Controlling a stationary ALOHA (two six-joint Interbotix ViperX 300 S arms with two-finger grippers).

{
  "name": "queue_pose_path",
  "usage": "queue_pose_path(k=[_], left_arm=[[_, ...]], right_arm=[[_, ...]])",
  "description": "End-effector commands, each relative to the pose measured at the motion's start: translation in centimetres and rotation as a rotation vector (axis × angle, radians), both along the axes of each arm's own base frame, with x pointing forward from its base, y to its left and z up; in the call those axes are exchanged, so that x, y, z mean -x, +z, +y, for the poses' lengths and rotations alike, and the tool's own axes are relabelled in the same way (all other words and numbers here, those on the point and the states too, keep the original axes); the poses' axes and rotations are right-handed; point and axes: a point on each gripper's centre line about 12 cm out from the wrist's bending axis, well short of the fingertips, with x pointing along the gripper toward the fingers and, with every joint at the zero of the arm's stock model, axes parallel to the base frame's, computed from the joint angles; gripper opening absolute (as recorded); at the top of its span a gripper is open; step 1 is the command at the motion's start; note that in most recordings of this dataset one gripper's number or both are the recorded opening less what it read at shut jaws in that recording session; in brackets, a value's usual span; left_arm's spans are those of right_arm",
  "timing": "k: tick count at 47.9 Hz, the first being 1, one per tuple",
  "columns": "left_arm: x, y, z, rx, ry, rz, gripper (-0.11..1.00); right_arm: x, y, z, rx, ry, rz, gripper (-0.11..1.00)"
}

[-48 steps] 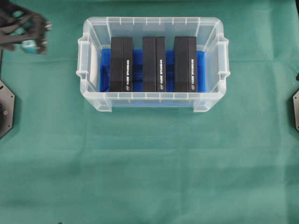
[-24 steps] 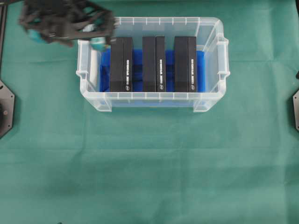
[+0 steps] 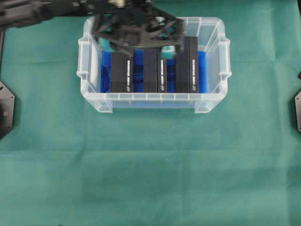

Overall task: Take the box out of the case with the left arm.
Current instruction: 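Move the open left gripper over the middle black box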

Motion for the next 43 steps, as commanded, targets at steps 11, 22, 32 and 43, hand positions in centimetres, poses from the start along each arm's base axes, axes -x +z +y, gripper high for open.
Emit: queue_pose_path(k=[11,22,32,43], left_arm=[[-1.0,0.6,0.1,0.001,0.005,0.014,0.97],[-1.1,0.1,0.2,0.006,0.021,0.020,0.97],[-1.0,-0.5,0.2,0.009,0.021,0.037,0.97],[-1.0,-0.9,0.4,0.002,0.026,0.036,0.97]], right_arm=[[-0.1,0.6,-0.1,0.006,-0.004,-0.020,0.00],[-0.1,0.6,-0.1,0.006,-0.004,-0.017,0.00],[-0.1,0.6,-0.1,0.006,-0.004,-0.017,0.00],[-0.1,0.6,-0.1,0.006,-0.004,-0.019,0.00]])
